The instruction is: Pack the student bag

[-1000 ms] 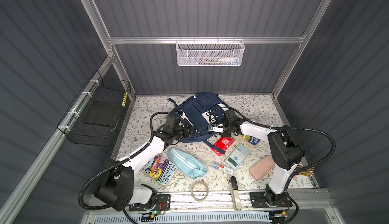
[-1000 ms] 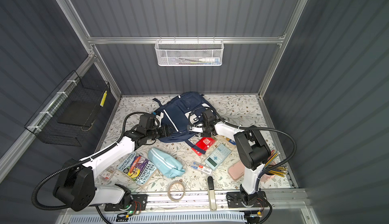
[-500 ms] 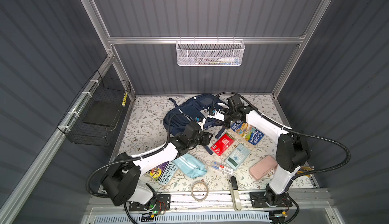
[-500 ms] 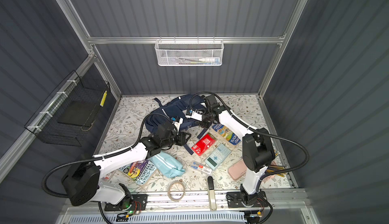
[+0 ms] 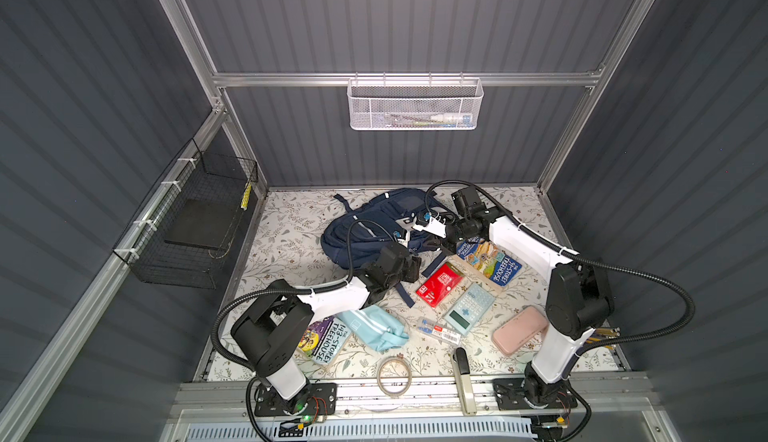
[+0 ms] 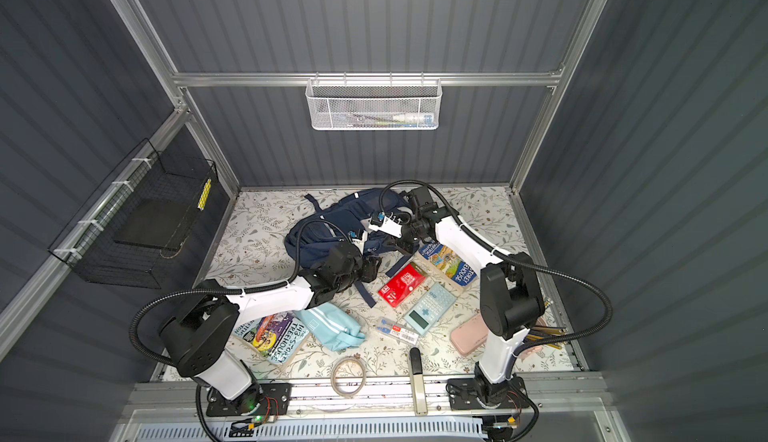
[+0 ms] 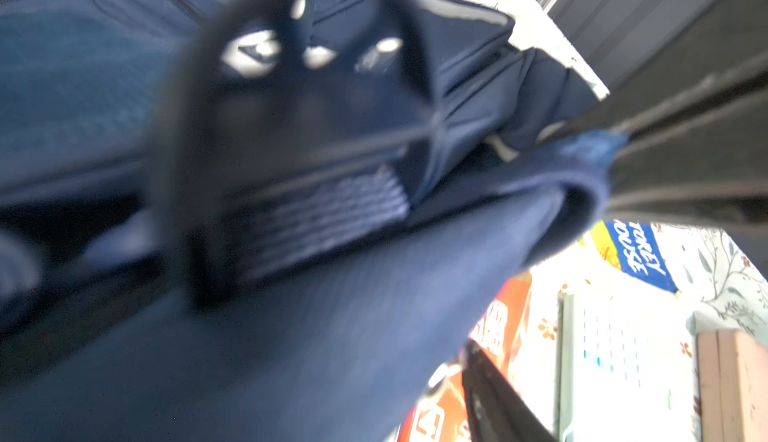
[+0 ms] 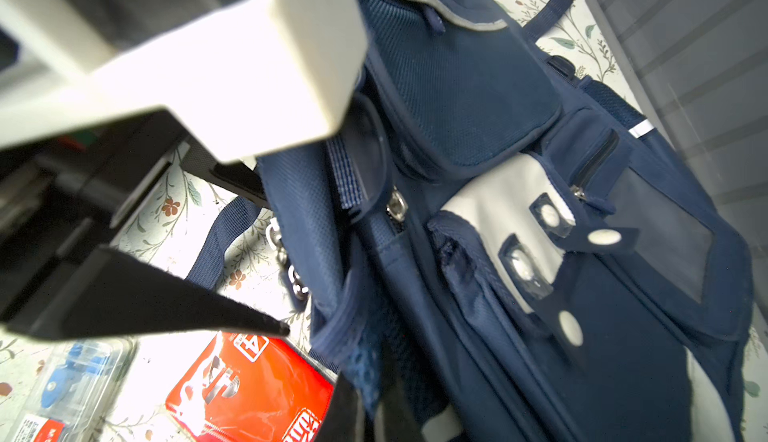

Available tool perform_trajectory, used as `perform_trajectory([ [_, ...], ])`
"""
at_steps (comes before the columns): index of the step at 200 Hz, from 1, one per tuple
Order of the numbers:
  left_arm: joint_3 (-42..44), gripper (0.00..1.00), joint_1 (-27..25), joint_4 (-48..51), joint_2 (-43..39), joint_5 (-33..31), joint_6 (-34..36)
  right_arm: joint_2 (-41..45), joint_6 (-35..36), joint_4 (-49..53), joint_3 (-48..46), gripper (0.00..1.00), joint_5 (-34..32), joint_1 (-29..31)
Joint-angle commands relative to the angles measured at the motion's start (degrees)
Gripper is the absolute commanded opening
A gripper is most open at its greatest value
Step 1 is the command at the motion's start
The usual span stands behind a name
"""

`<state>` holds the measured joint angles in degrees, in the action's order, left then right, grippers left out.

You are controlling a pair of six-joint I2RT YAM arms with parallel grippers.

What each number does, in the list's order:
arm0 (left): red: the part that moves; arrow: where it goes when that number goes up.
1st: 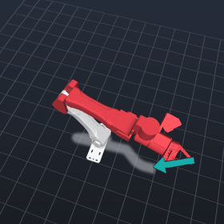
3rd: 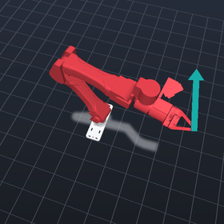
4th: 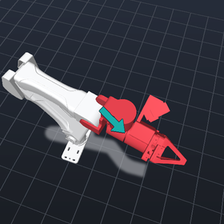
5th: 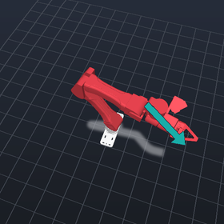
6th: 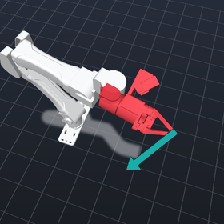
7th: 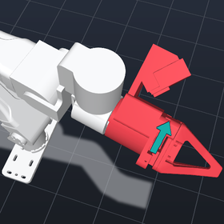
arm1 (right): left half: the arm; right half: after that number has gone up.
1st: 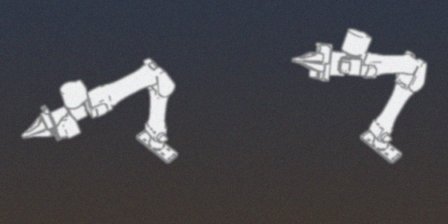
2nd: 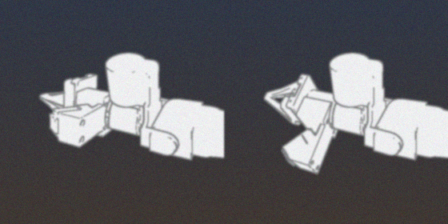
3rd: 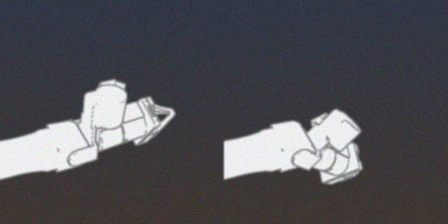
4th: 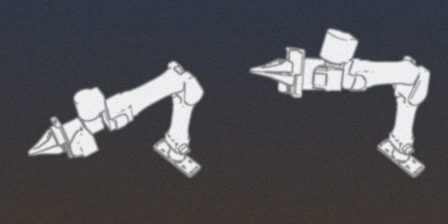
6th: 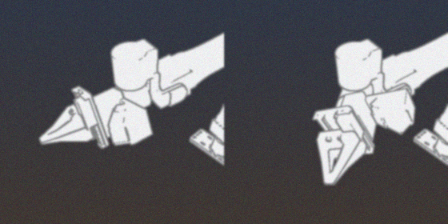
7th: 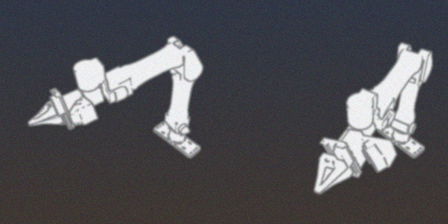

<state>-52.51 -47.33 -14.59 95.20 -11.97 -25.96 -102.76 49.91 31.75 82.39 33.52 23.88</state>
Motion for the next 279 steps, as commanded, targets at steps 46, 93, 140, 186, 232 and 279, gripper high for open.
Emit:
perform_trajectory([
  [46, -3.4, 0.0, -0.4, 0.8, 0.5, -3.6, -1.1, 3.2, -0.7, 1.3, -2.7, 0.0, 3.3, -0.2],
  [93, 0.4, 0.0, 2.3, 9.8, -8.4, 0.3, -3.6, 2.8, -0.4, 1.3, -2.4, 0.0, 1.3, -1.1],
  [140, 4.2, 0.0, 8.4, 16.5, -14.4, 6.0, -5.3, 3.5, -0.3, 0.2, -3.5, 0.0, -1.4, -1.6],
  [186, 3.5, 0.0, 12.8, 24.4, -18.9, 6.9, -1.7, 5.1, 0.1, -2.1, -5.9, 0.0, -5.0, -2.0],
  [232, 4.3, 0.0, 20.3, 28.0, -23.0, 15.9, 3.9, 8.0, 1.6, -10.4, -11.3, 0.0, -9.6, -3.1],
  [279, 2.3, 0.0, 8.3, 22.2, -19.9, 17.8, -1.2, 15.0, -4.5, -29.5, -23.3, 0.44, -18.6, 6.6],
])
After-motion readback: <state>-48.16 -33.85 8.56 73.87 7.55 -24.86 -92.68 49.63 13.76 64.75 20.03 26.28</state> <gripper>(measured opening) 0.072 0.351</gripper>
